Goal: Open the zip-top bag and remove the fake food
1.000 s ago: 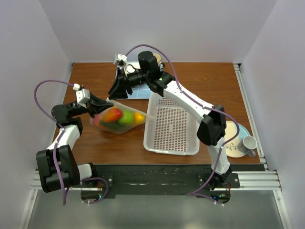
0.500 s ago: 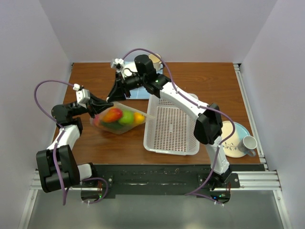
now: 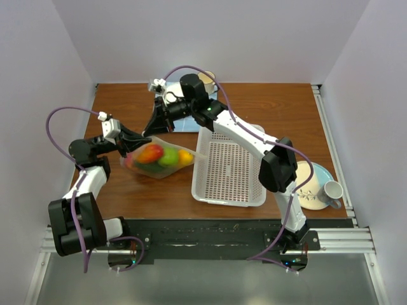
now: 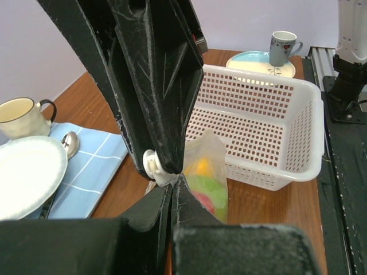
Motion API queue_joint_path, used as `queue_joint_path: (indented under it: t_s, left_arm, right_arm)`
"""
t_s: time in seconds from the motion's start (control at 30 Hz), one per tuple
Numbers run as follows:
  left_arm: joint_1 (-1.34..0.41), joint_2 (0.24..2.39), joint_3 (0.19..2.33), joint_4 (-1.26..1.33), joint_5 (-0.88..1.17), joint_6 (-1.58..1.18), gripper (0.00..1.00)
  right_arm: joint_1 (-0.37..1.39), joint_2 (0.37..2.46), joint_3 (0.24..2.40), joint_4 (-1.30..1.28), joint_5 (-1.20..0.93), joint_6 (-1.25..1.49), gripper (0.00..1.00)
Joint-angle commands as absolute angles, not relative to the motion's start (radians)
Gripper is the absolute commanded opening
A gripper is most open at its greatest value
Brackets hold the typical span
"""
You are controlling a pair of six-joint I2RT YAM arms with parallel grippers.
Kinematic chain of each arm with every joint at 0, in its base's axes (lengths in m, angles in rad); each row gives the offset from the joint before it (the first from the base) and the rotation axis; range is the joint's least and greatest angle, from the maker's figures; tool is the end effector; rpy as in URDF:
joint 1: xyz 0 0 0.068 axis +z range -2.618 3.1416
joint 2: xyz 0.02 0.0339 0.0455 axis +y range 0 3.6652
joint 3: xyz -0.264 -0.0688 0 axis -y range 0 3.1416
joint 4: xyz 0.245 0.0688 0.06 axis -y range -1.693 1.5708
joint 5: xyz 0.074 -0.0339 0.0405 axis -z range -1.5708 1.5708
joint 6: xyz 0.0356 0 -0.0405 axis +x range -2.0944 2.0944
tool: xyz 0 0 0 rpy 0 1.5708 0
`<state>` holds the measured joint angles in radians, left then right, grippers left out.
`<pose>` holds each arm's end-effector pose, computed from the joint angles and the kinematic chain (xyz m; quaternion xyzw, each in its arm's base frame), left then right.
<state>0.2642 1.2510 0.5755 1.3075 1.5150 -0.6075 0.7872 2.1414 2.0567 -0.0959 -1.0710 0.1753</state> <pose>0.2284 0.0250 0.3026 0.4167 0.5566 -0.4169 0.5854 0.3318 0.3772 0.3584 -0.5106 0.5314 0.6023 0.3068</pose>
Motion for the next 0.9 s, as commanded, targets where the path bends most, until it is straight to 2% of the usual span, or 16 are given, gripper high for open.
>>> queue_joint_path:
  t_s: [0.0,0.2,0.53,0.7,0.77,0.8,0.87]
  left_arm:
    - [0.268,1.250,0.580,1.539,1.707,-0.574,0.00]
    - [0.268,1.250,0.584,1.539,1.707,-0.572,0.00]
    - [0.276,1.252,0.603,1.557,1.707,-0.568,0.00]
    - [0.353,1.398,0.750,1.528,1.698,-0.602,0.00]
    - [0.394,1.487,0.845,1.668,1.687,-0.780,0.00]
    - [0.405,1.565,0.870,1.889,1.686,-0.983,0.00]
    - [0.434,1.580,0.877,1.884,1.686,-0.950,0.00]
  right_arm:
    - [0.792,2.077,1.982,-0.116,-1.092,0.146,0.04]
    - [0.792,1.999,1.879,-0.233,-1.055,0.025,0.00]
    - [0.784,1.859,1.678,-0.377,-0.925,-0.176,0.00]
    - [0.781,1.773,1.510,-0.374,-0.813,-0.207,0.00]
    - [0.775,1.723,1.445,-0.374,-0.787,-0.222,0.00]
    - [0.773,1.707,1.428,-0.371,-0.755,-0.225,0.00]
    - [0.769,1.663,1.379,-0.365,-0.733,-0.229,0.00]
